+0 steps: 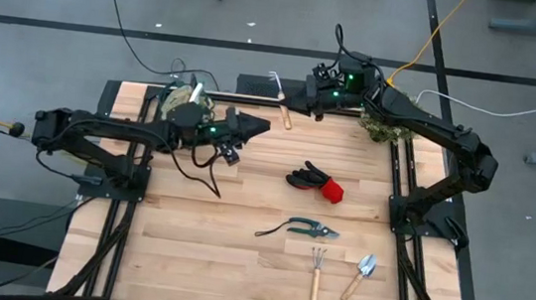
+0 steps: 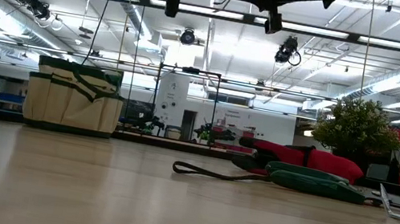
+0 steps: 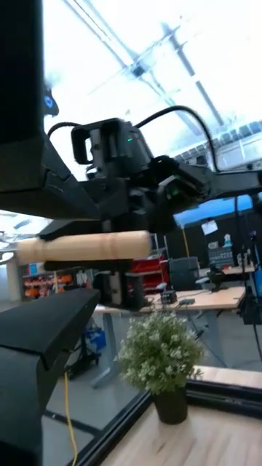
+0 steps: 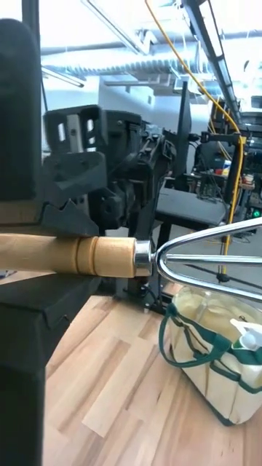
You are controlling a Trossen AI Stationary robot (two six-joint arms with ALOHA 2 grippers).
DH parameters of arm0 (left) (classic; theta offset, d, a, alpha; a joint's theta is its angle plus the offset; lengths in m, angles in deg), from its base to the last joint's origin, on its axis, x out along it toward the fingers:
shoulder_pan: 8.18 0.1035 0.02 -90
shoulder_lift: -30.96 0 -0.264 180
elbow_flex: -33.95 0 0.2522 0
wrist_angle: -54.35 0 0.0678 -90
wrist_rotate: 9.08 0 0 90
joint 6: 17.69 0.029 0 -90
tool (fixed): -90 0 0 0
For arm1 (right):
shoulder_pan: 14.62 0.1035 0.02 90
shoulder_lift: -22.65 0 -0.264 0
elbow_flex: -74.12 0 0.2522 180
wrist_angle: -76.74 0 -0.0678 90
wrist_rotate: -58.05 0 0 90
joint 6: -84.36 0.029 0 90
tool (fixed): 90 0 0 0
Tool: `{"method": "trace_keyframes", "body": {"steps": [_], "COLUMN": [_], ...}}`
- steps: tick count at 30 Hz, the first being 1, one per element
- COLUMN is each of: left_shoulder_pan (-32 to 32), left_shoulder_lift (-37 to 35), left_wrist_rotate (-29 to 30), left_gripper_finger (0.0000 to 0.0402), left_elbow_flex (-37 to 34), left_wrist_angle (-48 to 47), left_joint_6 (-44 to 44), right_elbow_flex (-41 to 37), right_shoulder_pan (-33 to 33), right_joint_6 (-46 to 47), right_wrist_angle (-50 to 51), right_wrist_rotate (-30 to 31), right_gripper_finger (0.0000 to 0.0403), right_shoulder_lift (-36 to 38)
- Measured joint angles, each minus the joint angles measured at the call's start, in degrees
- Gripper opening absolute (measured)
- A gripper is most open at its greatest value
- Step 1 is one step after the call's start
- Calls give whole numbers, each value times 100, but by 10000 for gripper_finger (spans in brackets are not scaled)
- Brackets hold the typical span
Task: Pick & Place Garden tools in Gardening bag
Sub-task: Put the top brown hand rake into the gardening bag
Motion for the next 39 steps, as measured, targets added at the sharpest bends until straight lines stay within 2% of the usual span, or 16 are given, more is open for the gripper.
{"method": "trace_keyframes", "body": {"steps": [7,18,25,30,39], "left_shoulder_pan": [-97,-108,-241,-363,-388], "left_shoulder_lift": [235,628,628,628,628], "left_wrist_rotate": [116,210,255,577,716], "left_gripper_finger": [172,172,172,172,172], "left_elbow_flex": [13,535,542,542,542], "left_wrist_angle": [426,425,361,61,81], "left_joint_6": [17,204,130,-16,200], "right_elbow_flex": [0,0,0,0,0], "right_shoulder_pan": [48,232,227,227,249], "right_joint_6": [-42,20,4,4,-1], "right_wrist_angle": [123,76,-22,-33,-53], "right_wrist_rotate": [6,101,37,-41,-78], "right_gripper_finger": [71,71,71,71,71], "right_shoulder_lift": [0,-63,-66,-66,-66]}}
